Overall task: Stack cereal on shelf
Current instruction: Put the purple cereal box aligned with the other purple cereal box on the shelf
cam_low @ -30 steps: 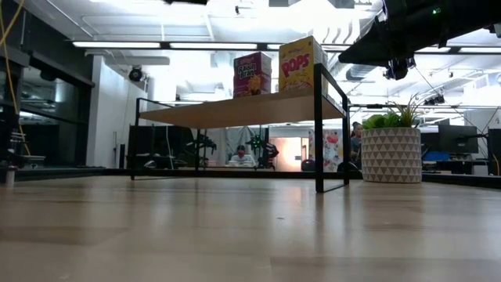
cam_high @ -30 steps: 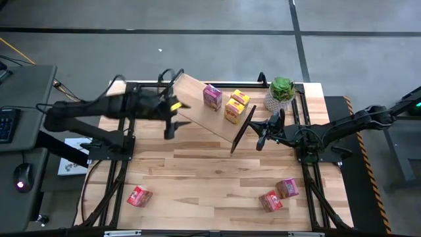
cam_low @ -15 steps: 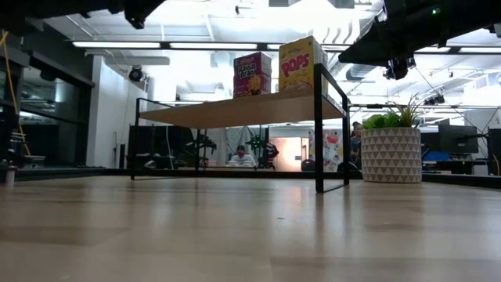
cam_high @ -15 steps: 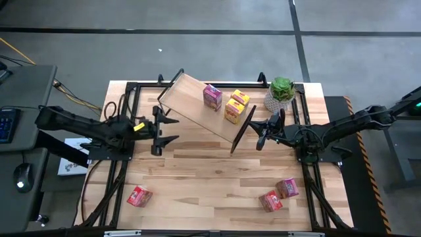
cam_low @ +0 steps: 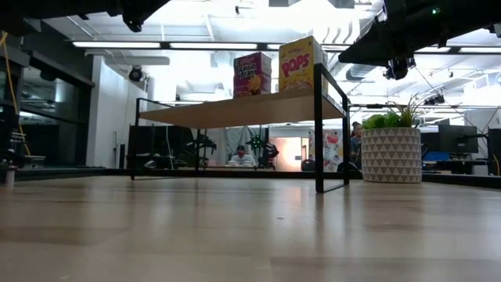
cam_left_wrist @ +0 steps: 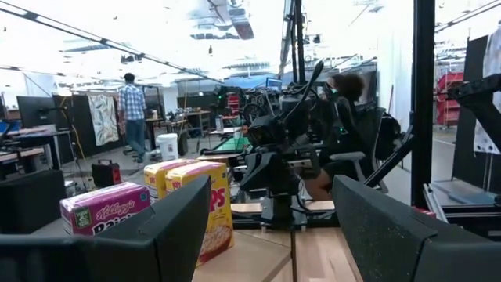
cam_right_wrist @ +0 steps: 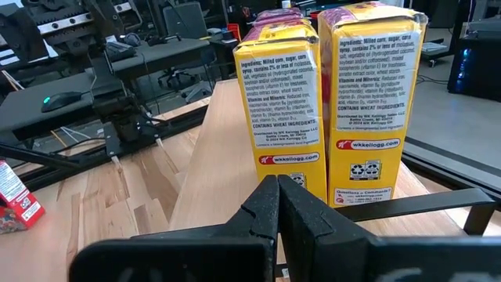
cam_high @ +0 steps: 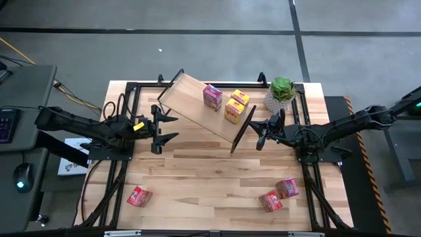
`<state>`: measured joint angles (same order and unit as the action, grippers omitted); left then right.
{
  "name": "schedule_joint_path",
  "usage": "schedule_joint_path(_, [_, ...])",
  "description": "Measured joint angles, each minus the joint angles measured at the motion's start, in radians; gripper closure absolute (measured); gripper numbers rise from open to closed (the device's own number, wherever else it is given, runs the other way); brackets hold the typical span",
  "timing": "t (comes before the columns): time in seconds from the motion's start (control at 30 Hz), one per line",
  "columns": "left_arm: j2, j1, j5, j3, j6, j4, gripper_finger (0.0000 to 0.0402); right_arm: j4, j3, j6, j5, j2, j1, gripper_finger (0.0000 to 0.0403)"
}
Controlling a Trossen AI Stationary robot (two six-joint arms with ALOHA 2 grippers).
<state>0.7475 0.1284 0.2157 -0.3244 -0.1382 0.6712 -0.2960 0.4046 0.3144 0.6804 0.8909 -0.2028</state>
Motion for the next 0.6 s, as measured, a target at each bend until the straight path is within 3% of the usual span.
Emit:
schedule_joint_path(0.13, [0.0, 0.0, 0.0, 0.0, -0.028, 0.0, 0.0142, -0.05, 0.0, 0.046, 0.0, 0.0, 0.003, 0.0403])
schedule_joint_path(0.33, [0.0, 0.0, 0.0, 0.0, -0.047, 0.0, 0.0142, -0.273, 0.006, -0.044, -0.029, -0.001, 0.044, 0.0382])
schedule_joint_path(0.47, [0.0, 0.0, 0.0, -0.001, -0.047, -0.001, 0.0142, -0.257, 0.066, -0.087, -0.068, 0.0, 0.053, 0.0312])
schedule_joint_path(0.6, [0.0, 0.0, 0.0, -0.001, -0.048, -0.004, 0.0142, -0.149, 0.142, -0.088, -0.071, 0.0, 0.052, 0.0208])
